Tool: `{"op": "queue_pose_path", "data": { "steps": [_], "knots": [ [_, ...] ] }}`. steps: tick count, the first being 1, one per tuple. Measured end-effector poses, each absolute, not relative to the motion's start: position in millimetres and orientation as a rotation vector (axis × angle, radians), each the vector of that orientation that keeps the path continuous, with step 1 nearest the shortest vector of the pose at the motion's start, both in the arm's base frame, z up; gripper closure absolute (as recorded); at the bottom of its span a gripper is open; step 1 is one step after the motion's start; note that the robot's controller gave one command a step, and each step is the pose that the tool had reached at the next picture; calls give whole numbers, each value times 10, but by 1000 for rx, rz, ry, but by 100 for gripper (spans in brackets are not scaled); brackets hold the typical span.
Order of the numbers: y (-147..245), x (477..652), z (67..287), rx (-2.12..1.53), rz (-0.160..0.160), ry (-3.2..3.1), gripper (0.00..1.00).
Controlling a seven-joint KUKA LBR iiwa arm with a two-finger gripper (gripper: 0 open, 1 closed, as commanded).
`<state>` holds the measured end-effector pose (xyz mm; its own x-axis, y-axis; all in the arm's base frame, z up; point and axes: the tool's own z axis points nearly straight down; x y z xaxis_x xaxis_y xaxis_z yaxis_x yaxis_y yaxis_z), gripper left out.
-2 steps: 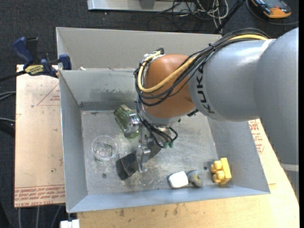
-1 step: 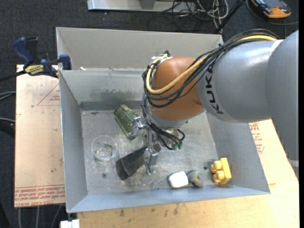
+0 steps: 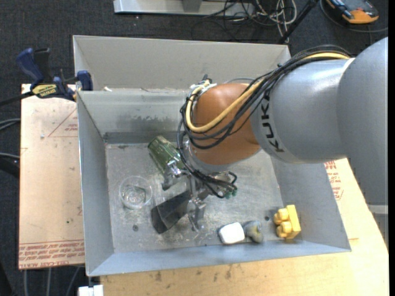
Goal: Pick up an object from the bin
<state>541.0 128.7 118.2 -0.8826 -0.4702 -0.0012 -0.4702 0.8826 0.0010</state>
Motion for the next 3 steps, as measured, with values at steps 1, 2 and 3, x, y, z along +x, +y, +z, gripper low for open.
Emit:
{"op": "queue_pose_path", "data": {
  "steps": [1,2,3],
  "knots": [
    [1211,5406,709,-797,7,3027,0],
    [1236,5503,736,-809,7,3031,100],
    [1236,5503,736,-809,7,3031,100]
  ]
}}
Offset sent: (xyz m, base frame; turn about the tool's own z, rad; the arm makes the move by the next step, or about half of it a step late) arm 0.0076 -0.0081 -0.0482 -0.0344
